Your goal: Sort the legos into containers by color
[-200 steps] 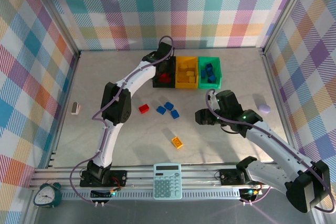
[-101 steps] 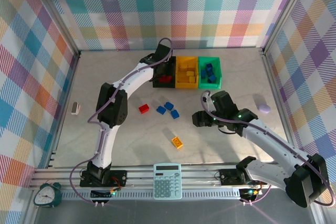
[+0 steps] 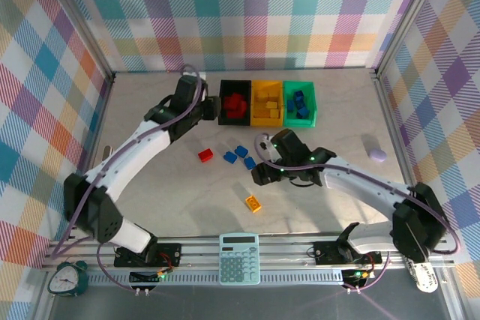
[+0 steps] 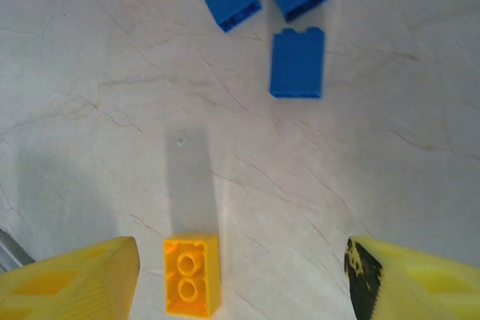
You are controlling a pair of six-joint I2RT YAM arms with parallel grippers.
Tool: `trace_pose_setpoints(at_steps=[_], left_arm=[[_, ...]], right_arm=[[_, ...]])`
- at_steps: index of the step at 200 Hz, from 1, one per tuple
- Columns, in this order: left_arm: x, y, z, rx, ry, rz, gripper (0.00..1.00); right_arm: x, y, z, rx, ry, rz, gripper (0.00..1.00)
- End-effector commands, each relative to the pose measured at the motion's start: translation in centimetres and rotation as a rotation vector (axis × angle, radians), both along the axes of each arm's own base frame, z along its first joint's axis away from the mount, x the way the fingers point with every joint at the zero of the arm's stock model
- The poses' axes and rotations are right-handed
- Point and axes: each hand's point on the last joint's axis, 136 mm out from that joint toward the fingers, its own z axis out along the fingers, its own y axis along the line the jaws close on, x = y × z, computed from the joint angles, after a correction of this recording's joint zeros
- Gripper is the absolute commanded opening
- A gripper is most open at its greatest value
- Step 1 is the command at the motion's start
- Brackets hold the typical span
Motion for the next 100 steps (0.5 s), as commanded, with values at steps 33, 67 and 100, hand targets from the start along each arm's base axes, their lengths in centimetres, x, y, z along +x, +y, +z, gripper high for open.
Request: trace_pose_setpoints(at_steps=[33,67,100], left_arm=[[-8.4,5.5,-3.4,-0.043,0.112,0.136,0.53],[-13.3,7.4,-2.3,-0.149,0.061,0.133,0.53],[-17.2,8.2,-2.8,-0.267,-0.012,0.081,0.54]], right_arm=[[2.1,5.7,0.8,0.041,-0.061,0.113,0.73],[3.4,8.9,-0.3,0.033,-0.060,0.149,0.75],[5.2,11.3,-1.3,0.028,-0.052,0.151,0.75]])
